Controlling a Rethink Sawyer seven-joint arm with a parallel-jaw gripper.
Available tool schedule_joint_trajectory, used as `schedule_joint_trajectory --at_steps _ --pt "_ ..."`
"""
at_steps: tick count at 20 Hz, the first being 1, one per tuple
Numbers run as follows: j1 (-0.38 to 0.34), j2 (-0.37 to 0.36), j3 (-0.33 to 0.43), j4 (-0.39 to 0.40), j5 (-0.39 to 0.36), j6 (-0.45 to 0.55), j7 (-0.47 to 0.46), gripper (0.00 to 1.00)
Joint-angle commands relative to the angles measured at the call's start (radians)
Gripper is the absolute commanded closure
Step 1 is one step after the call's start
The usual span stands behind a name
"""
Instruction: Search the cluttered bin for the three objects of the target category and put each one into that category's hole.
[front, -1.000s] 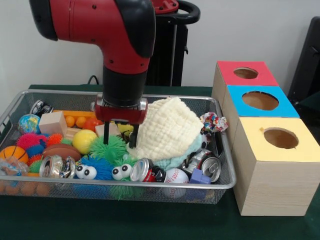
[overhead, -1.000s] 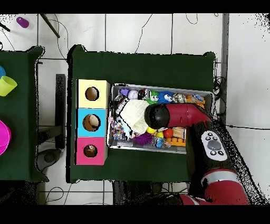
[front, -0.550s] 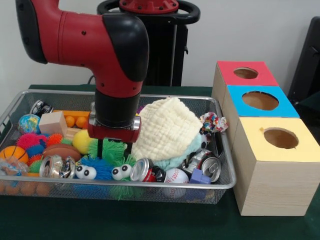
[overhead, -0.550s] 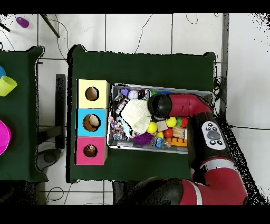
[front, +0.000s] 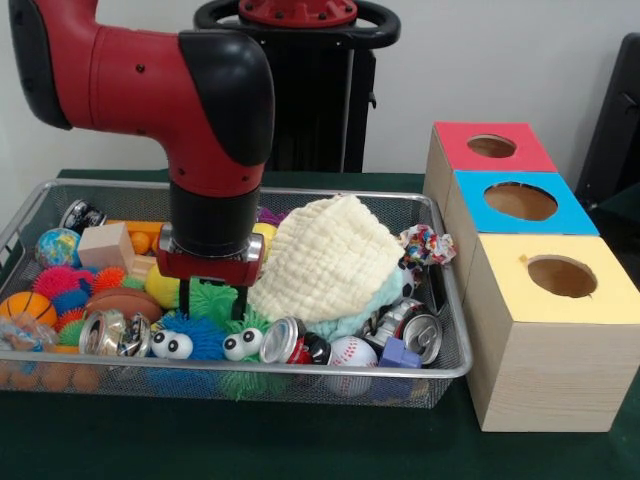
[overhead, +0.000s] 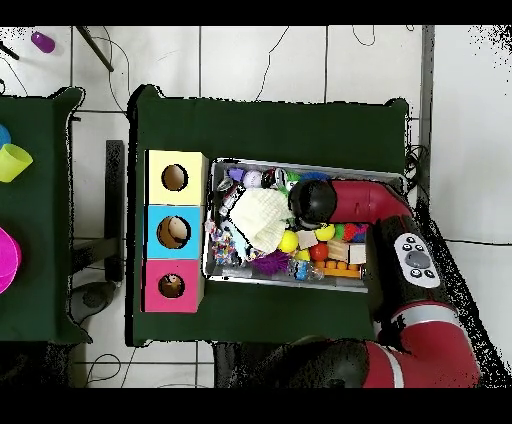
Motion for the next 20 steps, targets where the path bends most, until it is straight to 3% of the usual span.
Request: schedule_joint_trajectory --at_steps 1,9,20 --pt "-0.047 -0.065 0.048 0.174 -0.038 -0.091 -0.05 0.0" --pt "-0.064 -0.106 0.035 0.262 -0.063 -0.144 -0.036 0.0" --pt "-0.017 0.048 0.014 0.19 -0.093 -0.299 0.051 0.0"
